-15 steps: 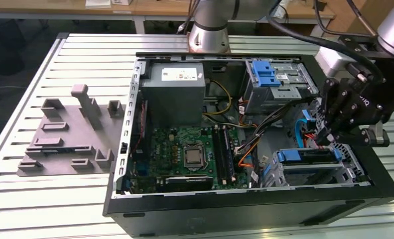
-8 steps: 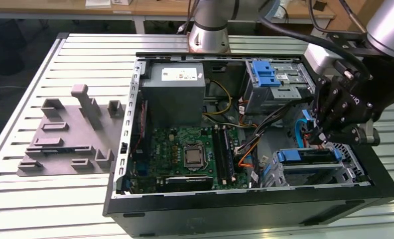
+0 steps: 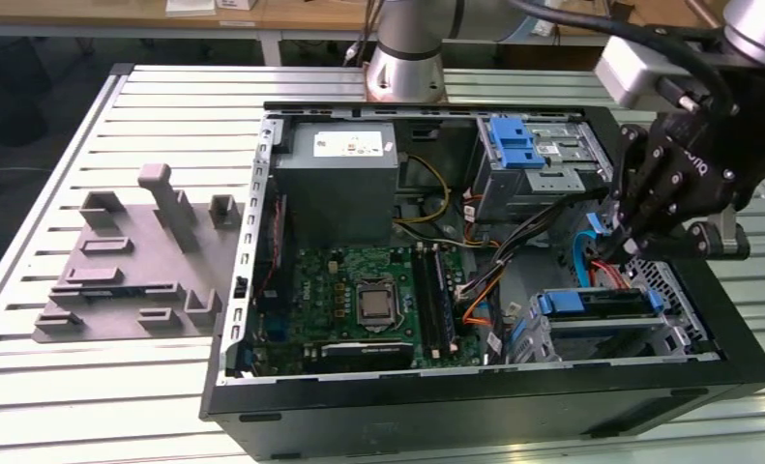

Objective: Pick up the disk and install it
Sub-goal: 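Insert the second disk wire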

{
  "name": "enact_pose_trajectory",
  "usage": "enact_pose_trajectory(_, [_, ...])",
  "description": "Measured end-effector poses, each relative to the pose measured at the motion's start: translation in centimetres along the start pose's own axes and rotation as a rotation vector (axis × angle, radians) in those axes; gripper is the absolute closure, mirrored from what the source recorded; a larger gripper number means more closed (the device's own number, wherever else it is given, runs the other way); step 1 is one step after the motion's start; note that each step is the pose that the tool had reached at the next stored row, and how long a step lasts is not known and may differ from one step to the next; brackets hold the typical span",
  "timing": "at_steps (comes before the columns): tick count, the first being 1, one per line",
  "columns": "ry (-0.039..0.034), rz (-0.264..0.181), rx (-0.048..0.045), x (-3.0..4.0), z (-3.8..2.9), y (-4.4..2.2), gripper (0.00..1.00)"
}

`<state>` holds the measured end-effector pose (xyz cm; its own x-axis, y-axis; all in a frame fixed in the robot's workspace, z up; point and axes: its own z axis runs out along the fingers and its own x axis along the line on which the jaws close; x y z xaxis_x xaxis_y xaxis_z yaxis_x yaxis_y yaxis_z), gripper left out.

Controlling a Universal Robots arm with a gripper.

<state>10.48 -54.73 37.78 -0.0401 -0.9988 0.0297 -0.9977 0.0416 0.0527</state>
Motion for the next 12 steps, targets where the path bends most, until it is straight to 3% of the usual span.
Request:
enact_pose_trajectory(4, [-0.0003, 0.000, 0.0000, -0.31, -0.66, 0.21, 0.89])
enact_pose_trajectory(9, [0.0012, 0.000, 0.0001, -1.31, -0.73, 0.27, 0.89])
enact_pose_trajectory(12, [0.0015, -0.003, 0.0002, -1.47, -0.74, 0.28, 0.89])
